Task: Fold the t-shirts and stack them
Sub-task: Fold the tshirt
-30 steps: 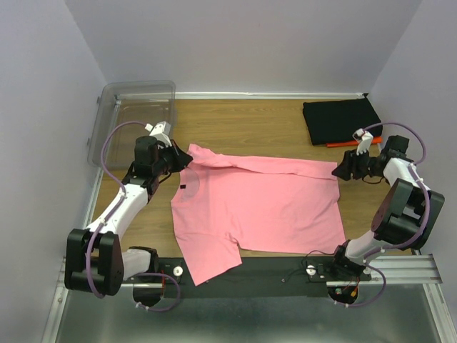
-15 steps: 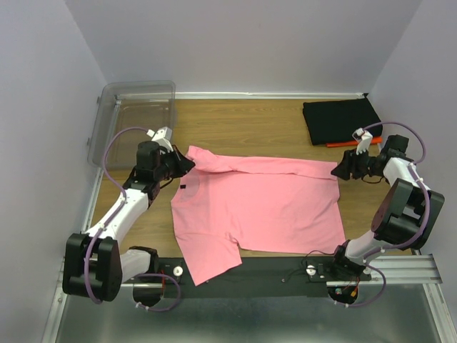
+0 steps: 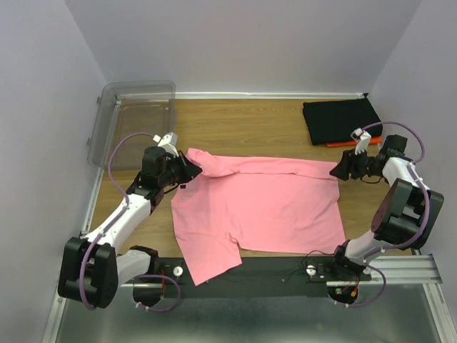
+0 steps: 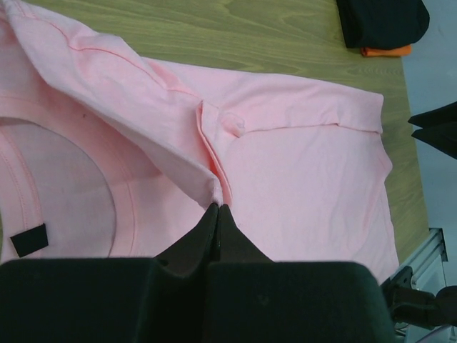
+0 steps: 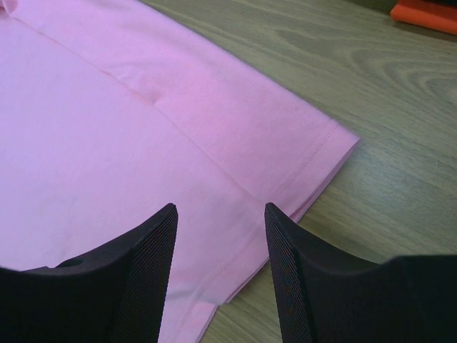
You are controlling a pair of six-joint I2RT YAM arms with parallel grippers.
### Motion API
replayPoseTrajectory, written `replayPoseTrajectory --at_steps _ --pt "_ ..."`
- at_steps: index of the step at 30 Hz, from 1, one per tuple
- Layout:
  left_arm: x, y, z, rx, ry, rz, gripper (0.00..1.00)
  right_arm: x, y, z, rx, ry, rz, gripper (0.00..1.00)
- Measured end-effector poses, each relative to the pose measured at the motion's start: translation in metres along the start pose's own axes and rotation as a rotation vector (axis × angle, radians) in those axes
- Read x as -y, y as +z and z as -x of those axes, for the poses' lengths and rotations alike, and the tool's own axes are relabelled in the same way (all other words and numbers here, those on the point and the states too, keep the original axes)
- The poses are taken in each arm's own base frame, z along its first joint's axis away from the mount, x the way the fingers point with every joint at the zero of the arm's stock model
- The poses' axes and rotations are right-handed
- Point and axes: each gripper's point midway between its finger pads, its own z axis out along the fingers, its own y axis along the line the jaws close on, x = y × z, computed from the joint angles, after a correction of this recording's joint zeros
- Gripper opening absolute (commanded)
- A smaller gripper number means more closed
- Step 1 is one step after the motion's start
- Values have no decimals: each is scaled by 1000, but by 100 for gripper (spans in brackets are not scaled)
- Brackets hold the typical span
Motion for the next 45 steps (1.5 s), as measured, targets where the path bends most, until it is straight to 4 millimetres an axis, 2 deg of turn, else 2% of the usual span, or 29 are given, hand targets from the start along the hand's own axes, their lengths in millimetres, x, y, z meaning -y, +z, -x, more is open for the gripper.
replayPoseTrajectory --at_steps 9,16,18,19,20,23,24,26,28,30,31,32,35,37,40,42,45 --pt "4 0 -2 3 -16 -1 0 0 -1 5 7 -7 0 60" --pt "9 1 -8 -11 -17 -11 0 -7 3 7 -5 -19 23 60" --pt "8 1 -13 -21 -22 -11 17 -11 5 11 -8 -28 33 60" --pt "8 0 -15 -24 -26 -10 29 -12 5 13 -8 -35 36 60" --pt "6 -2 -20 -29 -33 -8 55 -15 7 17 -8 -47 41 60" --pt "5 -10 -31 -37 -57 -7 69 -23 13 28 -11 -84 59 61" --pt "5 -14 -33 -34 -62 -10 69 -29 17 32 -17 -101 71 61" --pt "11 -26 -31 -14 -60 -18 72 -46 31 42 -41 -158 105 61" --pt "20 -36 -19 39 -42 -32 75 -71 50 53 -71 -232 157 60" --pt "28 -48 -3 92 -4 -35 81 -105 72 58 -111 -307 243 60" --pt "35 -57 13 150 33 -29 89 -130 87 61 -138 -365 306 60" --pt "41 -65 28 199 65 -25 91 -143 95 61 -152 -398 341 60" --pt "59 -92 71 355 152 -7 94 -202 127 58 -199 -550 488 60" --pt "66 -108 90 437 199 6 93 -246 147 50 -229 -647 591 59" --pt "70 -126 104 516 263 26 94 -293 179 43 -247 -733 691 59" --pt "69 -133 107 541 291 39 94 -305 199 39 -265 -751 698 59" --pt "66 -141 105 562 312 56 93 -304 232 43 -272 -759 653 59"
